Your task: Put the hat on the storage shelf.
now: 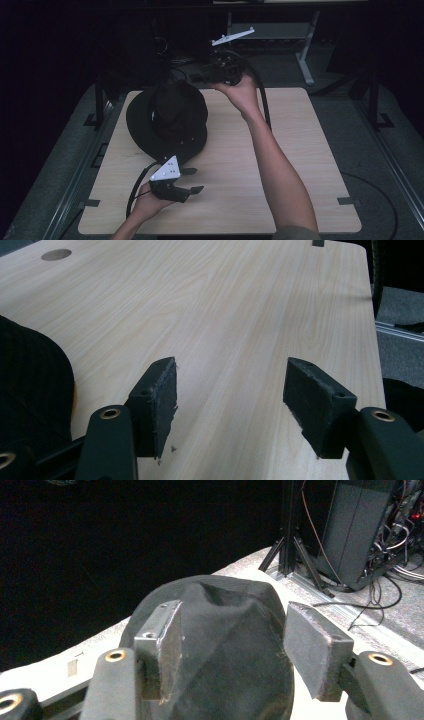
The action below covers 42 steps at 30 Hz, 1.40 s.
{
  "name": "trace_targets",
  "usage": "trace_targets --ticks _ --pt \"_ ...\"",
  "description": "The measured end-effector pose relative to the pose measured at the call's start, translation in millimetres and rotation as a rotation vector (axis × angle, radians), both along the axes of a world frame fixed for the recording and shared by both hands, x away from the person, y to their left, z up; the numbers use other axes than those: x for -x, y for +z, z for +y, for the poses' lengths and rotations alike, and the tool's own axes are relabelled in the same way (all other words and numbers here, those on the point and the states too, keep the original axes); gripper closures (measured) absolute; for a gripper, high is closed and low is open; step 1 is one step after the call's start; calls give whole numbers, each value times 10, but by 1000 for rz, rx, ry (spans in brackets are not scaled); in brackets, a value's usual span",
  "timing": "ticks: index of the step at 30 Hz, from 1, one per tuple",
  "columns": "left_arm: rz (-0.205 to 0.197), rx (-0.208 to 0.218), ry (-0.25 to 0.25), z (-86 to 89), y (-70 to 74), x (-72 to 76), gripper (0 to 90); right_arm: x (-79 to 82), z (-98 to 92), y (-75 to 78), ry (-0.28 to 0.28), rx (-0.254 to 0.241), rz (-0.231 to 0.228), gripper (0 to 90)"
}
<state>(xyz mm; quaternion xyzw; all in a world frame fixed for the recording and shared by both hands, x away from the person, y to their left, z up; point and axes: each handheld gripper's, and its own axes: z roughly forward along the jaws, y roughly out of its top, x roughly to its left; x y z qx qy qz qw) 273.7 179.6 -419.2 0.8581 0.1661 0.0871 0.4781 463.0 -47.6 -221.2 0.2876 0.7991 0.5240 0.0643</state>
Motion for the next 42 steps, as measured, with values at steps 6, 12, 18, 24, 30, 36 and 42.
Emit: trace_targets --ticks 6,12,18,24,30,36,42 --pt "-8 5 8 0 -5 -8 357 63 -183 -70 -23 -15 10 354" --pt "-1 -1 13 -4 -5 -9 337 134 -356 -116 -47 -28 13 332" --pt "12 -2 22 0 -7 -12 317 199 -497 -149 -64 -22 10 319" --pt "5 -8 24 -1 -9 -18 303 269 -623 -201 -78 -18 18 304" --pt "6 -6 25 -8 -11 -17 297 327 -722 -249 -92 -15 25 283" --pt "6 -6 28 -5 -10 -17 291 395 -818 -313 -105 -13 40 270" --pt "10 -8 30 -5 -4 -6 288 465 -922 -390 -119 -8 54 257"
